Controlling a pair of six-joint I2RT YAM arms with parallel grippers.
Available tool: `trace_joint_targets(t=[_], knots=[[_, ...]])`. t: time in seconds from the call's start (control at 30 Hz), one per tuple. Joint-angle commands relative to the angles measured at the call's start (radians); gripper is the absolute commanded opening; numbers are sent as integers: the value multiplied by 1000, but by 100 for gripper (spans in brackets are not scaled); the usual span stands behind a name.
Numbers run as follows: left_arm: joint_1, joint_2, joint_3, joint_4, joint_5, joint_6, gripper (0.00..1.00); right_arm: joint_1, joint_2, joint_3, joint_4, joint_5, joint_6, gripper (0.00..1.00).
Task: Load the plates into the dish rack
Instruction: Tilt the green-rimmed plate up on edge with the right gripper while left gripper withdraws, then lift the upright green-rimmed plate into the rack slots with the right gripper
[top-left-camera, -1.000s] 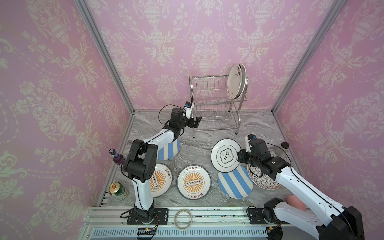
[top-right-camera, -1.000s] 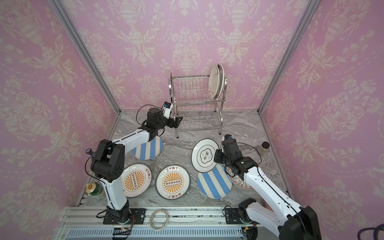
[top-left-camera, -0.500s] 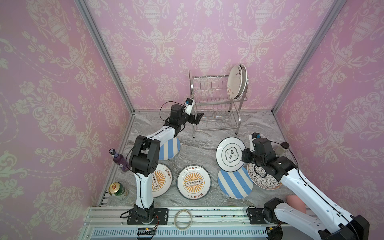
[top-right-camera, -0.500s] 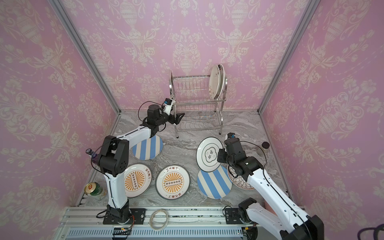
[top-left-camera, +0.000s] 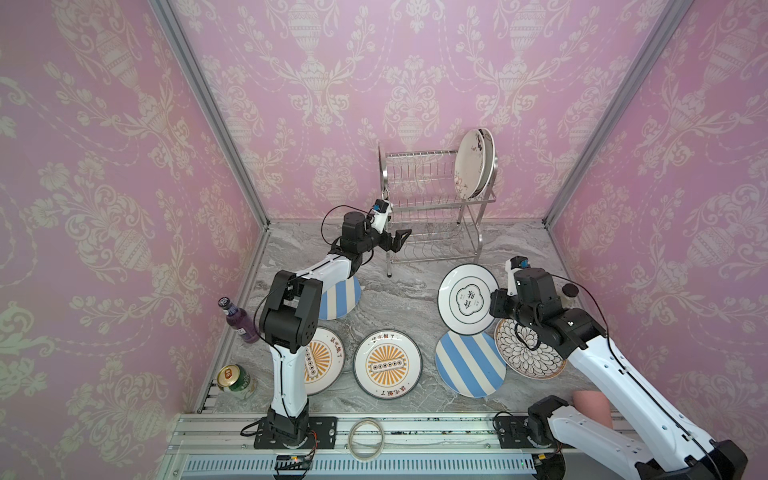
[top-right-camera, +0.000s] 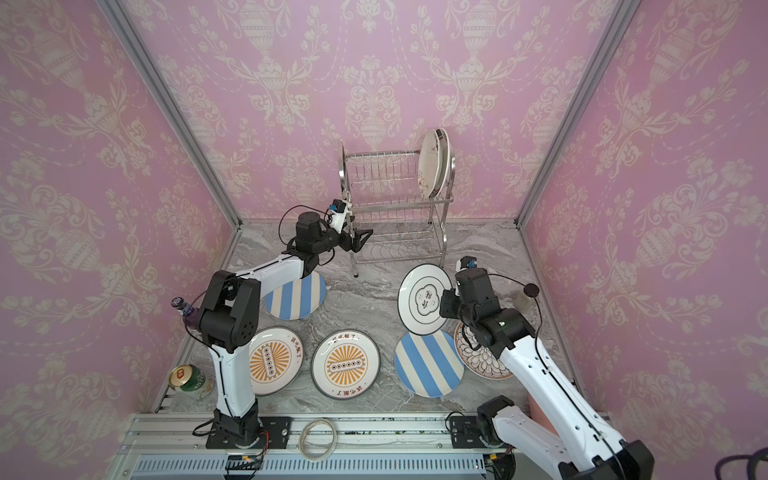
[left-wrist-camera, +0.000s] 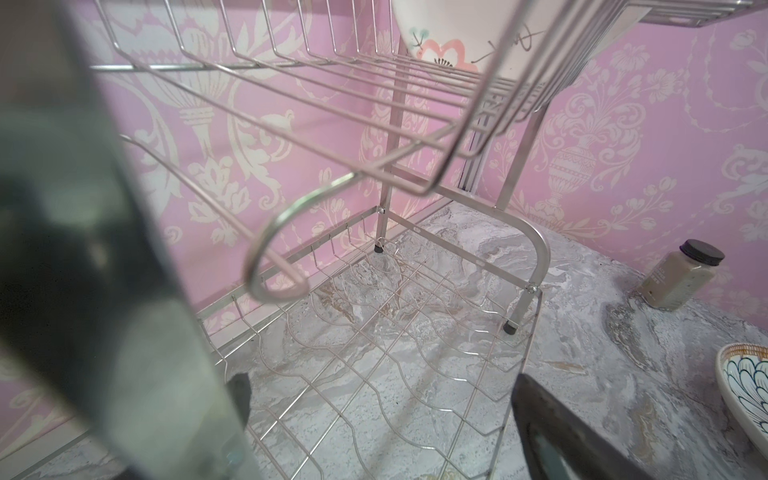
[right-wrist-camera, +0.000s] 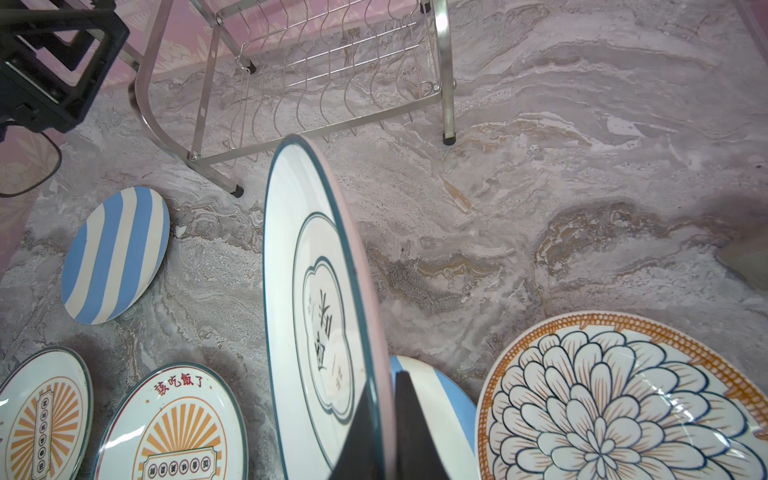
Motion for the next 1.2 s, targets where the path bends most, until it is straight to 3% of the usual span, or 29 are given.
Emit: trace_joint_targets(t=[0.0,0.27,0.47,0.67,0.87,1.17], knots=[[-37,-47,-52,74,67,-57,99,-8,-22,49,-3,17,-35,0],[-38,-99,-161,97,40,-92,99,-10,-22,128,-79,26,-101,0],[-30,-181,-188,-45,-107,-44,99,-9,23,255,-140,44,-183,0],[-14,-331,-282,-153,-252,-44,99,-6,94,493,-185,-12,-246,0],[-1,-510,-373,-282,-398,-52,99,8,255,764,-219,-10,-321,0],[10,-719,-473,-422,-407,-88,99,11,513,1187,-170,24,-376,0]])
